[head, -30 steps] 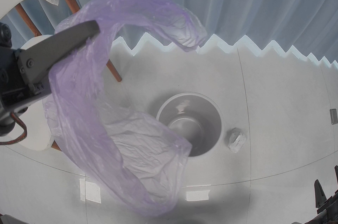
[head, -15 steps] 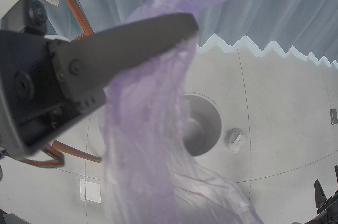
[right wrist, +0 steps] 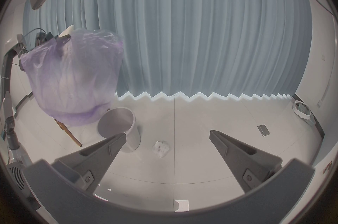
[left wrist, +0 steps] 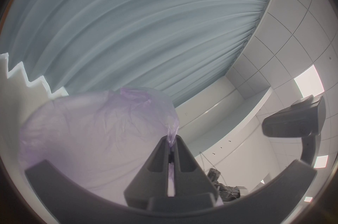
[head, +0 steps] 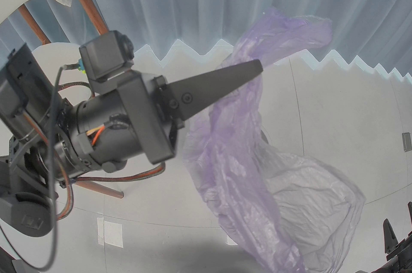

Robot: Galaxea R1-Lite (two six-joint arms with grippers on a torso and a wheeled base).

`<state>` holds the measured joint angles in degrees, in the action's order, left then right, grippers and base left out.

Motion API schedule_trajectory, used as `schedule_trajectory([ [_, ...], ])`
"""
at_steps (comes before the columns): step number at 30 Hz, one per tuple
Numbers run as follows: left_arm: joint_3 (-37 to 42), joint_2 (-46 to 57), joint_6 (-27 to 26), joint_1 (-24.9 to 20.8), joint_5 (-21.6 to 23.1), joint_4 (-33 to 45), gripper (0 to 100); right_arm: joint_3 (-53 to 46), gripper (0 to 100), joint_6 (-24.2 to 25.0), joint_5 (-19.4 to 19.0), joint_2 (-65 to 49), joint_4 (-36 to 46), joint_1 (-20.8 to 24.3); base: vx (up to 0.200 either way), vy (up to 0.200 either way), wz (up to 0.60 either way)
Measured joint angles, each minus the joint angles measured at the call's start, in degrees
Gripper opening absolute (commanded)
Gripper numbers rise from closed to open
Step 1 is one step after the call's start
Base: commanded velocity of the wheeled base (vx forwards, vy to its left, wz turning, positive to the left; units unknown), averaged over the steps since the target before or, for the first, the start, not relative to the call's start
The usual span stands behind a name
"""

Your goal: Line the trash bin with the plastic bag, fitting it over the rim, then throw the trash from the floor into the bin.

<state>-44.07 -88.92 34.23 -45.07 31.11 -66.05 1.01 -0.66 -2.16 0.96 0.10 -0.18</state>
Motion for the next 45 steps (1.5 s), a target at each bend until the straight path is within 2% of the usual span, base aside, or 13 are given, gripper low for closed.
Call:
schedule_trajectory([
  [6,1.3,-6.6,0.0,4.1,4.2,-9.4,0,0.0,100,0.0,0.0,0.0,0.0,0.0,0.000,0.000,0.00],
  [11,1.8,-10.6,-0.1,7.7,7.7,-13.0,0,0.0,100,0.0,0.0,0.0,0.0,0.0,0.000,0.000,0.00],
  [20,2.4,-13.3,-0.2,13.6,11.9,-12.9,0,0.0,100,0.0,0.0,0.0,0.0,0.0,0.000,0.000,0.00],
  [37,-0.3,-14.6,-0.8,20.0,12.2,-8.9,0,0.0,100,0.0,0.0,0.0,0.0,0.0,0.000,0.000,0.00],
  [39,-0.8,-15.8,-1.9,20.2,12.2,-9.1,0,0.0,100,0.0,0.0,0.0,0.0,0.0,0.000,0.000,0.00],
  [45,-0.3,-18.6,-10.8,20.8,12.1,-9.9,0,0.0,100,0.0,0.0,0.0,0.0,0.0,0.167,0.167,0.00],
])
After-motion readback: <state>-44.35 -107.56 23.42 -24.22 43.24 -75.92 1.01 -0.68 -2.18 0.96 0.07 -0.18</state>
